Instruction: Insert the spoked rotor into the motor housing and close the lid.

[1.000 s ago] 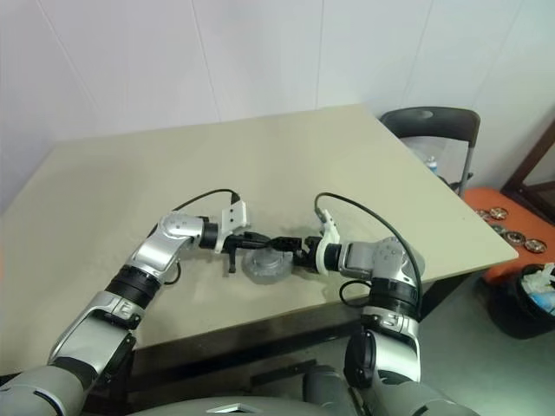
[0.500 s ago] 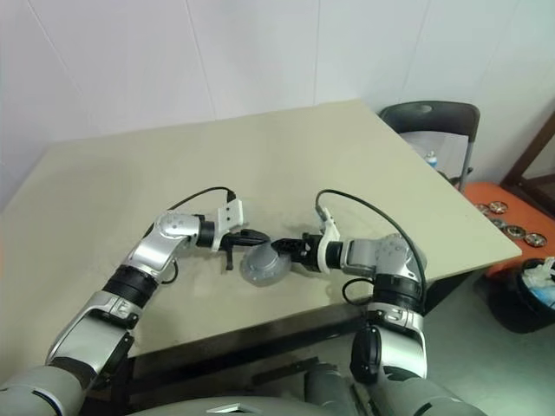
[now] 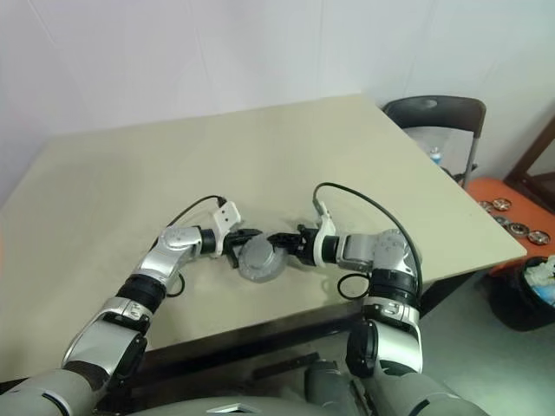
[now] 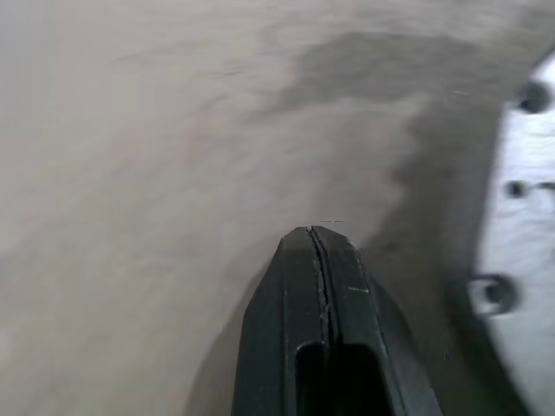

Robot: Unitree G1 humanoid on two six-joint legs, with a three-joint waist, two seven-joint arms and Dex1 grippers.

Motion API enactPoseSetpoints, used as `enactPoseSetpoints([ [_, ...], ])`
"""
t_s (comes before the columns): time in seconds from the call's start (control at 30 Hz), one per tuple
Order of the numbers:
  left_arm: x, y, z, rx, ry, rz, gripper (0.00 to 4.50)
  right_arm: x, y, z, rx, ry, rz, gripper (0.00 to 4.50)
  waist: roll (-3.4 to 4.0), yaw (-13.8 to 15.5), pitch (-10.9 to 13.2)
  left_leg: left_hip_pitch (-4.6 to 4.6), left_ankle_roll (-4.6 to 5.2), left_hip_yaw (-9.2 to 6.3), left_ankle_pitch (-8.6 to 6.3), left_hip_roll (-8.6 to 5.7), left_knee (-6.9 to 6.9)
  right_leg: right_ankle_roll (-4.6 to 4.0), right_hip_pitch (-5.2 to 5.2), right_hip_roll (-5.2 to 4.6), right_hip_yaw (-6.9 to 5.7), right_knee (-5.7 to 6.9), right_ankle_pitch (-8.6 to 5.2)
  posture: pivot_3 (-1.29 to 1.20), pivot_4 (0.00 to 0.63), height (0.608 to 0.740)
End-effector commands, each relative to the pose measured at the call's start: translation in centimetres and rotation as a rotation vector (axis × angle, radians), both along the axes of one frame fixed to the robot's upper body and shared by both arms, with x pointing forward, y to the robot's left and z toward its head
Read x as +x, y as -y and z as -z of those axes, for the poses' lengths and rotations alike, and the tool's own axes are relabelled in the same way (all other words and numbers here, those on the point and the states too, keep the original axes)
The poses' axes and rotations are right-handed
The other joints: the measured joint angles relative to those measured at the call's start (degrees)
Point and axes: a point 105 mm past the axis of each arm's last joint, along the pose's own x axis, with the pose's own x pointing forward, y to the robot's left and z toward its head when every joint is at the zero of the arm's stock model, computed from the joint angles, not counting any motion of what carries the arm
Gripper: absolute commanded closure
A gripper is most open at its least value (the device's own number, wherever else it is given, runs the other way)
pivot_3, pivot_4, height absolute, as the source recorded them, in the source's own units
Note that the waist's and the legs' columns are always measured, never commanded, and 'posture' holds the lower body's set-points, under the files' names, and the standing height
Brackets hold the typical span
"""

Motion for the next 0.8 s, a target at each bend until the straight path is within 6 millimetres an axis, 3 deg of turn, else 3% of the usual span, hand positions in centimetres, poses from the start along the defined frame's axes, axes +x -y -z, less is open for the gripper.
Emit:
enactPoseSetpoints([
  [0.03,1.0,0.3,-2.6,-0.103,0.051,-0.036,4.50,0.0,-2.1,-2.0,0.089,0.044,-0.061,3.27,0.00,0.2,0.0,-0.02,0.00,-0.01,0.00,0.00,0.00,0.00,-0.01,0.00,-0.01,0.01,0.00,0.00,0.000,0.740],
  [0.37,1.5,-2.2,-4.0,-0.328,-0.071,-0.199,4.50,2.6,-0.8,-5.5,0.301,0.157,0.093,3.27,-0.03,0.1,0.0,-0.87,0.05,-0.02,-0.01,-0.22,0.10,-0.06,-0.79,-0.38,-0.36,0.11,0.05,0.00,0.000,0.740],
  [0.57,1.0,-5.5,-5.0,-0.517,-0.153,-0.357,4.50,4.7,0.3,-6.4,0.297,0.231,0.221,3.27,-0.02,-0.1,0.0,-0.80,0.05,0.06,-0.01,-0.20,0.11,-0.12,-0.77,-0.38,-0.35,0.16,0.10,0.00,0.000,0.740],
  [0.7,0.4,-7.2,-5.0,-0.605,-0.189,-0.456,3.61,6.4,1.4,-7.6,0.309,0.288,0.307,3.27,-0.02,0.0,0.0,-0.79,0.04,0.07,0.00,-0.21,0.14,-0.14,-0.76,-0.38,-0.35,0.18,0.11,0.00,0.000,0.740],
  [0.8,0.3,-7.8,-5.2,-0.692,-0.218,-0.519,2.58,7.2,1.9,-8.1,0.315,0.312,0.343,3.27,-0.03,0.1,0.0,-0.79,0.04,0.07,0.00,-0.22,0.15,-0.14,-0.74,-0.39,-0.35,0.18,0.11,0.00,0.000,0.740],
])
